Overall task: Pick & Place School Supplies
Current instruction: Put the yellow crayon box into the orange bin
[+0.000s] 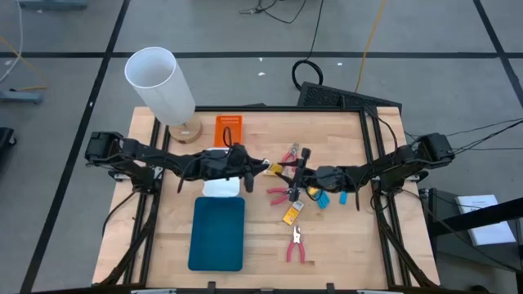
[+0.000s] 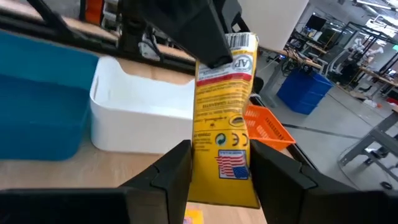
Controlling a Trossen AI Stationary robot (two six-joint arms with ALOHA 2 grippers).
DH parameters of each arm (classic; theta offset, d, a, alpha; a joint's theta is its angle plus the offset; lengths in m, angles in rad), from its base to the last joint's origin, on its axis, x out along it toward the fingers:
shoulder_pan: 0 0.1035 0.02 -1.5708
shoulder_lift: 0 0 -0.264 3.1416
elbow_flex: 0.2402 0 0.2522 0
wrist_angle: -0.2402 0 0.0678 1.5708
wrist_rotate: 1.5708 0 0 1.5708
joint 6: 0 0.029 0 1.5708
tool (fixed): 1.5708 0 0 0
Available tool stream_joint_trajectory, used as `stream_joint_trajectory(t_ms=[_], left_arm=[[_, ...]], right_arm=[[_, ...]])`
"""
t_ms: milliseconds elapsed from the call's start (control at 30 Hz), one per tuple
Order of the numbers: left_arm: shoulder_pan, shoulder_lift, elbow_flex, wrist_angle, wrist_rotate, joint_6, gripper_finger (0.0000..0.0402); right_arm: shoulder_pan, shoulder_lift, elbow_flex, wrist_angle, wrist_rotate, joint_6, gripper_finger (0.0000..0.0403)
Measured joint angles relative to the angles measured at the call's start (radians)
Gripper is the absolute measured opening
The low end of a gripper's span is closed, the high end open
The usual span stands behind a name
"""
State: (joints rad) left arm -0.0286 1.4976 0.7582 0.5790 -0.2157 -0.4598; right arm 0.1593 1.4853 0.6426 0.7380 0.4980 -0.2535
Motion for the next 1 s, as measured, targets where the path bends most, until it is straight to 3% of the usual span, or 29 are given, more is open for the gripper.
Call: stream_joint_trajectory(t_ms=[267,600,767,1000], left_arm=[[-0.01,-0.127,-0.001,-0.135,-0.069,0.099,0.004],[-0.027,-0.303,0.0,-0.45,-0.524,0.172,0.0035],[-0.012,-0.283,-0.001,-0.63,-0.742,0.116,0.0039],[0.062,-0.172,0.0,-0.683,-0.801,0.084,0.0046]], right_arm=[[0.017,-0.001,0.003,0.011,0.011,0.017,0.0148],[0.02,-0.041,-0.003,-0.038,-0.007,0.135,0.0149],[0.02,-0.068,-0.001,-0.03,-0.058,0.144,0.0151],[0.02,-0.068,-0.001,-0.033,-0.058,0.14,0.015]])
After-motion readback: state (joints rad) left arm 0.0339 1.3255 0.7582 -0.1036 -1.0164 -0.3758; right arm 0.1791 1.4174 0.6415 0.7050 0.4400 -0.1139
